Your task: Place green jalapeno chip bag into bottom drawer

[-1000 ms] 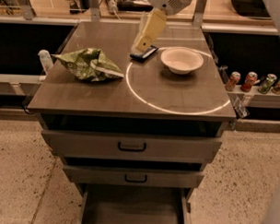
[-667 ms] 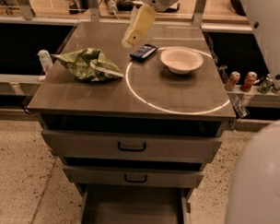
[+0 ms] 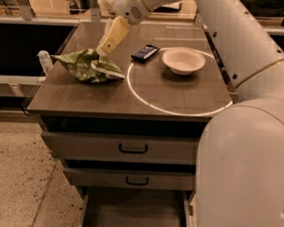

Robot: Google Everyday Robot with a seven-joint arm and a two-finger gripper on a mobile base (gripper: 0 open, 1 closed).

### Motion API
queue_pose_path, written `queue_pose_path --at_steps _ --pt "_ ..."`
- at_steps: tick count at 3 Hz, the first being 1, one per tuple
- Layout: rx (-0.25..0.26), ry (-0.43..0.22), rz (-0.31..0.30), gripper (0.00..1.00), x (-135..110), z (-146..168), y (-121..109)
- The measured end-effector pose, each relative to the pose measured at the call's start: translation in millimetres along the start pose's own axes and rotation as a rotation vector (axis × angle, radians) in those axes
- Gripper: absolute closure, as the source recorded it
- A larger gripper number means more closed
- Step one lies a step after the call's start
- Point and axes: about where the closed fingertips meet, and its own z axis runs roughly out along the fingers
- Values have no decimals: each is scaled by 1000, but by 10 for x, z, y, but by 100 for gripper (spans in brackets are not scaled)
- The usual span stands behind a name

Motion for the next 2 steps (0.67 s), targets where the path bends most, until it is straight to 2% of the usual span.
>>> queue_pose_path --at_steps 1,2 --pt "-2 -1 2 0 7 16 0" --pt "-24 -1 54 0 242 259 -20"
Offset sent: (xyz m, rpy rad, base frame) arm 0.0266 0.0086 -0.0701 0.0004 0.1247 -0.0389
